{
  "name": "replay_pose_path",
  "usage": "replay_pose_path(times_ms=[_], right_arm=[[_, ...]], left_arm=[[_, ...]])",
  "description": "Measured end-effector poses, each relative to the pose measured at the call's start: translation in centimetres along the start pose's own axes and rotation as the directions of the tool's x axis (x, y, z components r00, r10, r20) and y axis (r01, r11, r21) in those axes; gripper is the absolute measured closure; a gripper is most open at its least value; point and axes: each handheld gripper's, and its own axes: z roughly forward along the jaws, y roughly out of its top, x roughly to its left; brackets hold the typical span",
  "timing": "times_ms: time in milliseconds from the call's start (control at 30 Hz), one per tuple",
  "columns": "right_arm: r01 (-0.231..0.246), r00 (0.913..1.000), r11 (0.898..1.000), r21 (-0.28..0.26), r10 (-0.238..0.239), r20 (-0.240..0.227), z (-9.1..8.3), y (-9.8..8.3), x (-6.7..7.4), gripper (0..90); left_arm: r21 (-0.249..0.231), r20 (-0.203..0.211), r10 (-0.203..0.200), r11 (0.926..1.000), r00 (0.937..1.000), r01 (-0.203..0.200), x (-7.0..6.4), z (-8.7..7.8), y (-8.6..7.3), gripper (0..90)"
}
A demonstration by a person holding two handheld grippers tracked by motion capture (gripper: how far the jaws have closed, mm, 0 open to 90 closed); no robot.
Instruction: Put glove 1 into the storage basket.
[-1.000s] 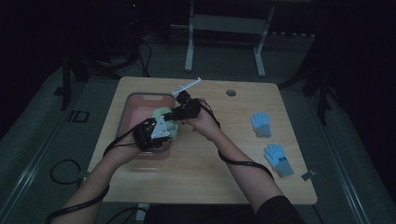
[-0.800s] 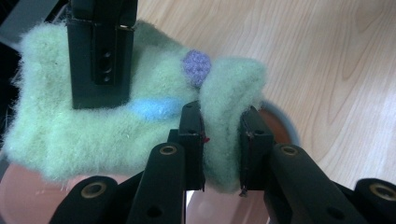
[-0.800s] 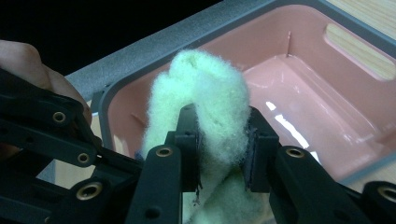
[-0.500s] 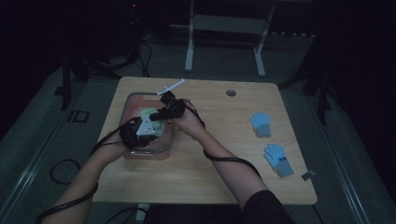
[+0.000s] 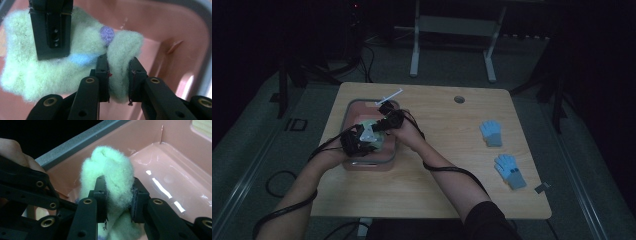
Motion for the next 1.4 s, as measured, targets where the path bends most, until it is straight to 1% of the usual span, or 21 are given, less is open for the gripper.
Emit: replay_pose_path(times_ms=[67,133,200,333,400,467,533,600,633,667,700,733,800,900,1000,1067,1100,1133,1200,1333,1400], right_arm=[[-0.002,1.0,1.0,0.003,0.002,0.0,0.1,-0.1,-0.1,71.7],[-0.011,0.9999,1.0,0.014,0.011,0.006,0.5,-0.3,-0.2,70.0],[-0.014,0.9998,1.0,0.023,0.013,0.018,0.6,-0.4,-0.4,64.6],[-0.017,0.9994,1.0,0.023,0.016,0.03,0.2,-0.6,-0.6,56.8],[-0.024,0.9994,1.0,0.02,0.023,0.026,-0.2,-0.7,-0.9,54.4],[-0.027,0.9993,1.0,0.014,0.027,0.024,-0.6,-1.0,-1.0,51.7],[-0.025,0.9995,1.0,0.013,0.025,0.021,-1.0,-1.2,-1.1,50.1],[-0.019,0.9996,1.0,0.005,0.019,0.019,-1.5,-1.4,-1.1,48.8],[-0.019,0.9996,1.0,0.005,0.019,0.019,-1.5,-1.4,-1.1,48.8],[-0.008,0.9997,1.0,-0.002,0.008,0.025,-2.2,-1.7,-1.0,48.0],[-0.007,0.9997,1.0,-0.006,0.007,0.023,-2.4,-1.7,-1.0,47.4],[-0.007,0.9997,1.0,-0.006,0.007,0.023,-2.4,-1.7,-1.0,47.4],[0.005,0.9997,1.0,-0.026,-0.005,0.022,-3.5,-2.1,-0.9,46.1],[0.012,0.9998,0.999,-0.043,-0.011,0.018,-4.6,-2.5,-0.8,45.8],[0.023,0.9996,0.998,-0.057,-0.022,0.017,-5.7,-2.9,-0.6,45.8],[0.024,0.9996,0.998,-0.062,-0.023,0.016,-6.0,-3.1,-0.6,45.8],[0.024,0.9996,0.998,-0.062,-0.023,0.016,-6.0,-3.1,-0.6,45.8],[0.029,0.9994,0.997,-0.075,-0.027,0.022,-7.1,-3.7,-0.6,45.7],[0.034,0.9991,0.996,-0.077,-0.032,0.029,-7.8,-4.2,-0.6,45.6],[0.042,0.9982,0.996,-0.084,-0.038,0.047,-9.1,-5.0,-0.8,43.7],[0.04,0.9982,0.995,-0.091,-0.036,0.048,-9.6,-5.4,-1.1,42.1]], left_arm=[[0.0,0.0,0.0,1.0,1.0,0.0,0.0,0.0,0.0,74.3],[0.033,0.022,0.014,0.9994,0.9997,-0.015,0.3,0.6,0.1,74.3],[0.043,0.04,0.003,0.9991,0.9992,-0.005,0.5,0.9,0.1,74.1],[0.093,0.066,0.019,0.9953,0.9976,-0.025,0.6,1.7,0.4,73.9],[0.117,0.08,-0.001,0.9931,0.9968,-0.009,0.9,1.9,0.5,73.2],[0.135,0.087,-0.005,0.9908,0.9962,-0.007,0.9,2.1,0.6,71.0],[0.138,0.092,-0.029,0.9903,0.9953,0.016,1.0,2.1,0.6,63.9],[0.128,0.088,-0.048,0.9911,0.9949,0.036,1.1,2.0,0.6,57.1],[0.128,0.088,-0.048,0.9911,0.9949,0.036,1.1,2.0,0.6,51.2],[0.117,0.081,-0.081,0.9907,0.9934,0.071,1.2,1.7,0.6,45.1],[0.114,0.061,-0.097,0.9894,0.9934,0.09,1.3,1.6,0.6,41.1],[0.114,0.061,-0.097,0.9894,0.9934,0.09,1.3,1.6,0.6,34.3],[0.081,0.037,-0.127,0.989,0.9913,0.123,1.4,1.0,0.8,28.7],[0.053,0.008,-0.176,0.9831,0.9844,0.175,1.7,0.2,1.0,18.3],[0.009,0.017,-0.21,0.9778,0.9777,0.209,1.7,-0.4,1.5,14.5],[0.009,0.017,-0.21,0.9778,0.9777,0.209,1.7,-0.4,1.5,14.2],[-0.02,0.026,-0.231,0.9726,0.9726,0.232,1.4,-0.7,2.0,14.2],[-0.03,0.03,-0.243,0.9694,0.9696,0.244,1.1,-0.7,2.3,10.3],[-0.044,0.043,-0.249,0.967,0.9675,0.251,0.7,-0.7,2.7,7.8],[-0.073,0.06,-0.273,0.958,0.9601,0.277,0.1,-0.5,3.5,3.5],[-0.09,0.06,-0.275,0.956,0.9596,0.279,-0.3,-0.6,4.0,1.9]])
